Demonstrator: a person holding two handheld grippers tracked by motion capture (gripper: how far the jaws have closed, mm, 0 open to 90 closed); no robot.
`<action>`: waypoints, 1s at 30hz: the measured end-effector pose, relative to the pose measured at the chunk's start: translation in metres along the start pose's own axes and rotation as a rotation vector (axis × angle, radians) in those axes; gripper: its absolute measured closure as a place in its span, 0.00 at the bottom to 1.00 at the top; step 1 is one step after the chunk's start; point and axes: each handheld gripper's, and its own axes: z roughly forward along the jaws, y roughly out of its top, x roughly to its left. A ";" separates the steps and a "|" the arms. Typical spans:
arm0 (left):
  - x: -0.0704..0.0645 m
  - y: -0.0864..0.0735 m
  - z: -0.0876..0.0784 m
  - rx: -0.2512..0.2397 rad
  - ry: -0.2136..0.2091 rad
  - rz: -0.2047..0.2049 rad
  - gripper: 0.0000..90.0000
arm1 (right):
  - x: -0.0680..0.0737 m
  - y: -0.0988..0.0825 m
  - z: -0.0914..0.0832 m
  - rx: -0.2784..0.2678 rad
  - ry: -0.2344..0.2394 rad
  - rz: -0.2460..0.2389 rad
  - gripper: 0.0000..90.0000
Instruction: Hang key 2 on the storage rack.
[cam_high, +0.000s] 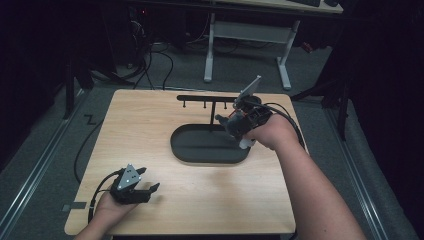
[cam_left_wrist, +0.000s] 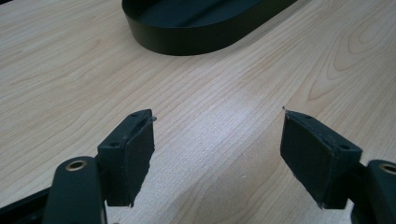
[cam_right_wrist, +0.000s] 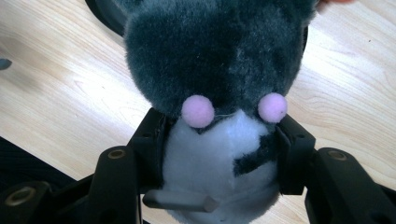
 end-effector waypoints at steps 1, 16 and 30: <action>0.000 0.000 0.000 -0.002 0.001 0.000 0.29 | -0.001 0.001 -0.001 -0.003 -0.001 -0.005 0.53; 0.000 0.000 0.001 0.006 -0.001 0.010 0.30 | -0.006 0.016 -0.008 -0.018 -0.021 0.014 0.53; -0.001 0.000 0.001 0.012 -0.004 0.015 0.30 | -0.010 0.027 -0.007 -0.019 -0.076 0.045 0.53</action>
